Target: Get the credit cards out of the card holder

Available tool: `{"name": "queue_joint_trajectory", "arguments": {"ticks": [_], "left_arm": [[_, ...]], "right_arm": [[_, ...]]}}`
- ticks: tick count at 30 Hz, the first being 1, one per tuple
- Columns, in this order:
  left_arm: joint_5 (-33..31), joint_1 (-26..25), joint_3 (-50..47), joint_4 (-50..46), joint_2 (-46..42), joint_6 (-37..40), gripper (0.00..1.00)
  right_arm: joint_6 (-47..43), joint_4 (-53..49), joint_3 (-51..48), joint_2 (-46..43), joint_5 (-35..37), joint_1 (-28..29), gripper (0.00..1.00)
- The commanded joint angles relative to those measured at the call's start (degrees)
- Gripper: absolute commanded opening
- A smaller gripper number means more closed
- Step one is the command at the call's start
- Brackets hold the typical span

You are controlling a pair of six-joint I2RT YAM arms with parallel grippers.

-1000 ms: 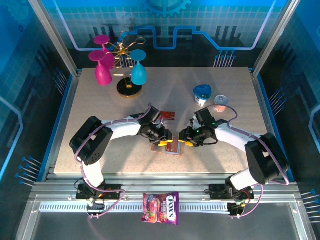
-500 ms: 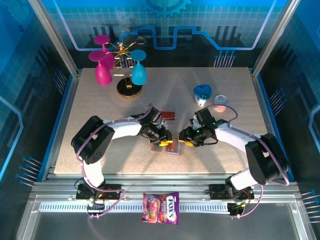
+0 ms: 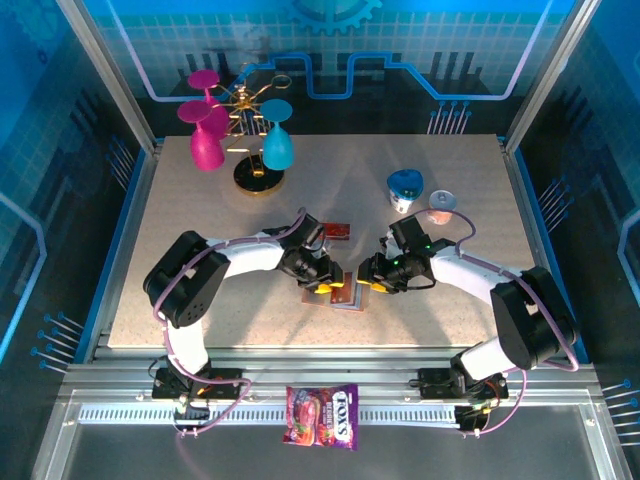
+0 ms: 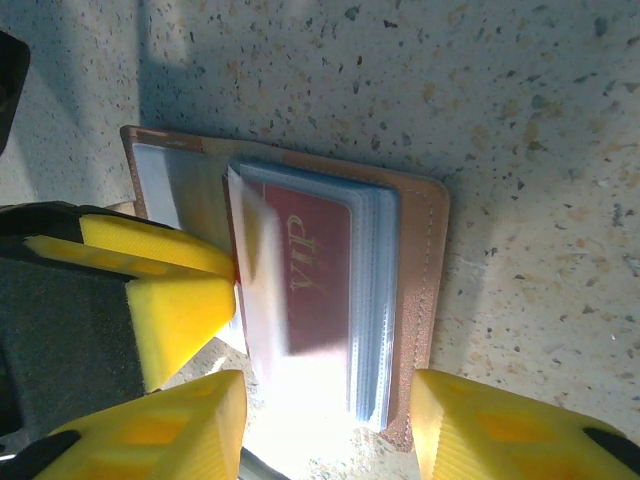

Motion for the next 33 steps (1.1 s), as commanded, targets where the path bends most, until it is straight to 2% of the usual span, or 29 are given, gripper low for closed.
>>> {"name": "queue_joint_trajectory", "arguments": {"ticks": [1, 8, 16, 18, 23, 33], "left_arm": [[-2.77, -0.37, 1.06, -4.79, -1.47, 2.49, 0.37], [-2.22, -0.37, 1.42, -3.27, -4.32, 1.12, 0.39], [-1.24, 0.30, -0.75, 0.82, -5.52, -1.46, 0.37], [0.05, 0.97, -2.75, 3.99, -5.82, -2.73, 0.37], [3.76, 2.50, -7.06, 11.39, -5.99, -5.74, 0.37], [5.18, 3.04, -8.29, 13.04, -4.96, -5.99, 0.37]], "right_arm": [[-0.85, -0.49, -0.09, -1.25, -0.29, -0.54, 0.48], [-0.08, -0.14, 0.05, -2.13, -0.38, 0.07, 0.47], [3.58, 7.87, -1.05, 0.87, -3.88, 2.66, 0.24], [3.98, 8.89, -0.81, 2.42, -3.99, 3.31, 0.21], [4.54, 11.21, -0.90, 5.51, -4.16, 4.18, 0.19], [4.04, 12.21, -1.58, 9.56, -3.83, 4.30, 0.27]]}}
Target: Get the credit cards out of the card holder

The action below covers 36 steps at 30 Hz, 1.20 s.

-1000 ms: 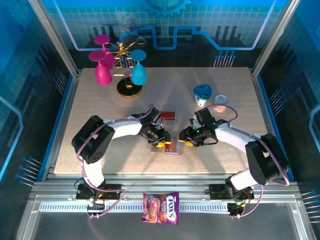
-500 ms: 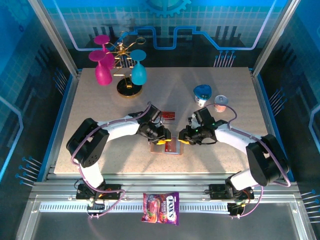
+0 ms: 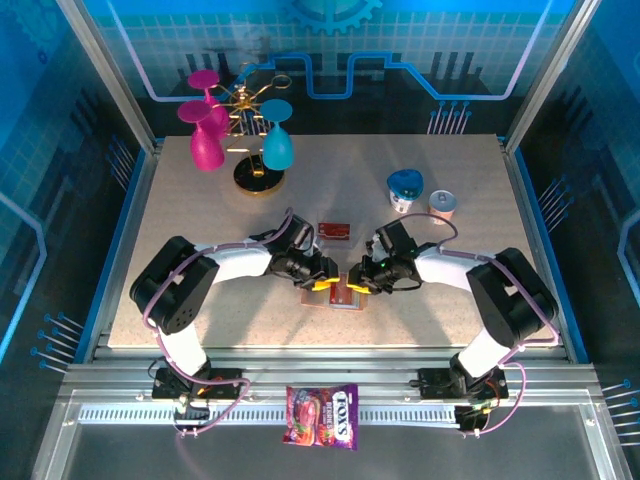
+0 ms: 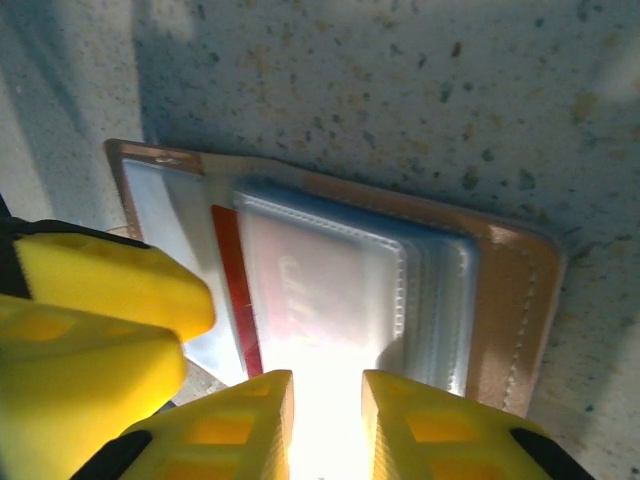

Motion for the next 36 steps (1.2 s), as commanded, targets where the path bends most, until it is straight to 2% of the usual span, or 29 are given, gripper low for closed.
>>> {"name": "queue_joint_trajectory", "arguments": {"ticks": [1, 21, 36], "left_arm": [[2.37, 0.32, -1.07, 1.55, -0.29, -1.18, 0.36], [2.90, 1.08, -3.97, 4.43, 1.08, -0.93, 0.24], [1.37, 1.04, -3.88, 2.47, 2.57, -0.41, 0.24]], "right_arm": [[-0.45, 0.23, -0.86, 1.12, -0.47, 0.69, 0.28], [-1.61, -1.72, -0.34, 1.62, -0.03, 0.57, 0.29], [-1.96, -2.24, -0.04, 1.49, -0.13, 0.56, 0.29]]}}
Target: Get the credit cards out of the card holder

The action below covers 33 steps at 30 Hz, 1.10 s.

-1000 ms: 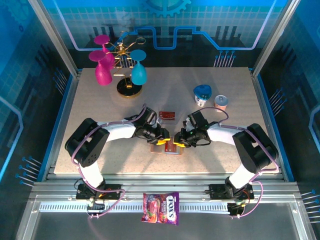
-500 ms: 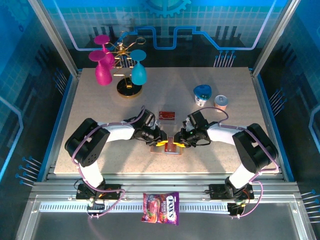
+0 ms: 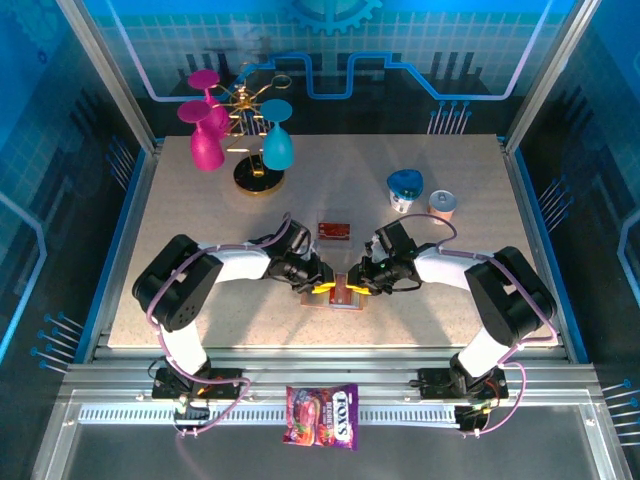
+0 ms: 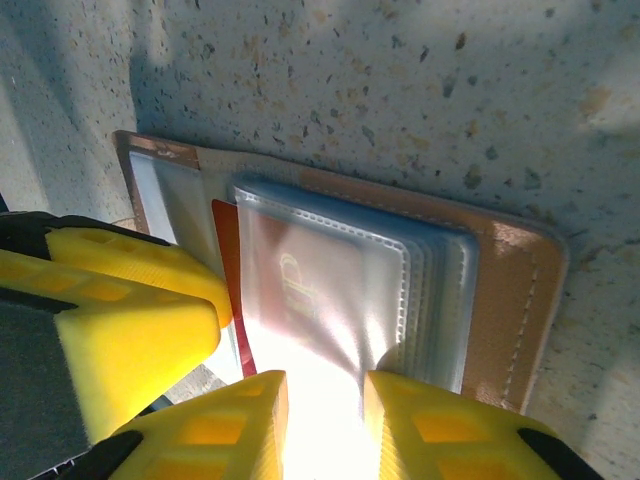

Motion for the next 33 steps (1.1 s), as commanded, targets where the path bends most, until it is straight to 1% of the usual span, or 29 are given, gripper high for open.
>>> {"name": "queue_joint_trajectory", "arguments": {"ticks": [1, 12, 16, 33], "left_arm": [[-0.05, 0.26, -0.96, -0.85, 1.42, 0.53, 0.24], [-0.35, 0.28, -1.18, -0.47, 0.40, -0.13, 0.26], [0.74, 0.27, -1.40, 1.10, 1.52, -1.08, 0.23], [0.61, 0.28, -2.22, 2.23, 2.00, -1.82, 0.15]], "right_arm": [[-1.02, -2.66, 0.07, 1.12, 0.32, 0.60, 0.29], [-0.97, -2.67, -0.27, 0.93, 0.31, 0.60, 0.29], [-0.96, -2.69, -0.35, 0.87, 0.32, 0.55, 0.29], [-1.04, -3.24, -0.36, 0.57, 0.59, 0.66, 0.29]]}}
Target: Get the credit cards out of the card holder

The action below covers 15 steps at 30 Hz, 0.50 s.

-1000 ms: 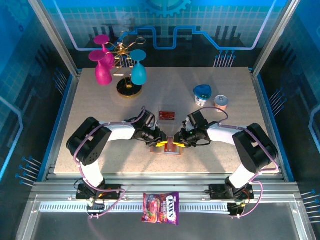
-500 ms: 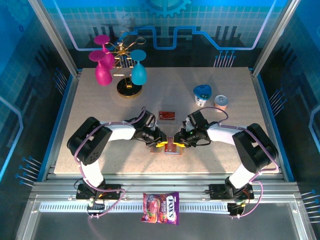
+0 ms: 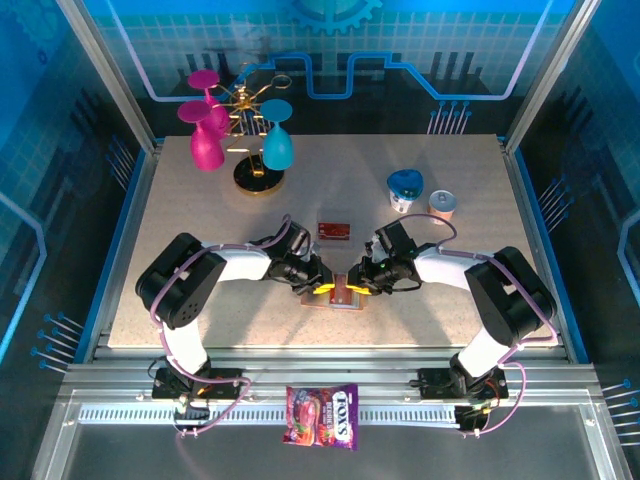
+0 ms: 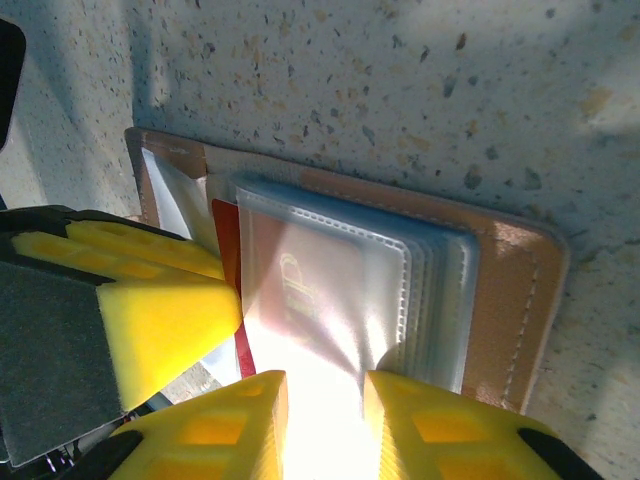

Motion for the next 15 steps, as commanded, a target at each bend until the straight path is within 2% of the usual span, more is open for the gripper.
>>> {"name": "queue_joint_trajectory", "arguments": {"ticks": [1, 15], "left_arm": [[0.00, 0.15, -1.55, -0.22, 0.60, 0.12, 0.15], [-1.62, 1.49, -3.50, -1.44, -2.52, 1.62, 0.09]], "right_arm": [[-0.87, -3.14, -0.37, 0.59, 0.65, 0.58, 0.29], [-0.92, -3.26, -0.27, 0.77, 0.69, 0.58, 0.29]]}}
